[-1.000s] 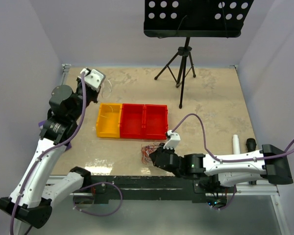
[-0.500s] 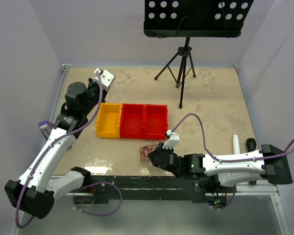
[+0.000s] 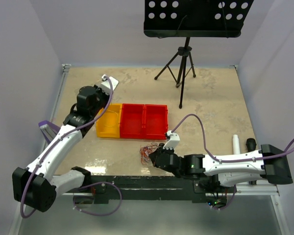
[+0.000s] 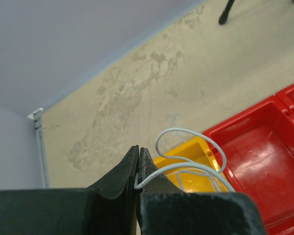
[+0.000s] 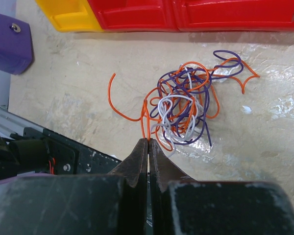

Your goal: Untangle the cables

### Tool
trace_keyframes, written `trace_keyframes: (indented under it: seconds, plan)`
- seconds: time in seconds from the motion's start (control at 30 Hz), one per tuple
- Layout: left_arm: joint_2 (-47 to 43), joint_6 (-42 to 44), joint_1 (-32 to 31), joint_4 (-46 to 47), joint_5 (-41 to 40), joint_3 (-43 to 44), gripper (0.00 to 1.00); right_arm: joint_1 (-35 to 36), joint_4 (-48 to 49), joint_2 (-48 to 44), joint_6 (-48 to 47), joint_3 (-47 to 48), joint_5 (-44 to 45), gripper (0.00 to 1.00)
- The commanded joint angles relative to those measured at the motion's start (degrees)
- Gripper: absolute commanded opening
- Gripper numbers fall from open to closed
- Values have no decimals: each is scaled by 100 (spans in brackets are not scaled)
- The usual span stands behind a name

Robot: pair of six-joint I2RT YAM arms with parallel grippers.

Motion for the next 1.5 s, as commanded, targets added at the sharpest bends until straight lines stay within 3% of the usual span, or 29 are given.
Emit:
trace_keyframes:
  seconds: [0.0,0.27,0.63,0.7,0.83,0.97,1.07,1.23,1.27,1.33,1.47]
  plan:
    - [594,-570,24,-429,171,127,0,-23,71,-22,49,74,22,0]
    - [1527,-1308,322,-359,-146,-110,0,-23,80,-162,164,-40,4,0]
    - [2134,-1467,331,-632,-287,-172,0,-32,150,-22,173,-23,-22,0]
    - [2362,-1502,331,-807,-234,-6,11,-32,150,-13,155,12,-22,0]
    - [2478,-1660,366,-1203,-103,434,21,-23,115,-22,155,65,4,0]
    - [2031,-1669,375,-1536,380,628,45,-32,89,-39,146,92,13,0]
    - [1670,-1573,375,-1861,740,795,69,-32,80,-31,120,101,22,0]
    - [1072,-1371,375,-2380,1390,1059,75,-32,132,-39,50,153,48,0]
    - [975,-1275,367,-2451,1714,1042,85,-32,141,-31,23,171,31,0]
    - [721,-994,305,-2486,2644,867,89,-32,203,13,-29,188,22,0]
    - [509,-703,-344,-2390,3386,401,79,-32,221,145,-56,294,-13,0]
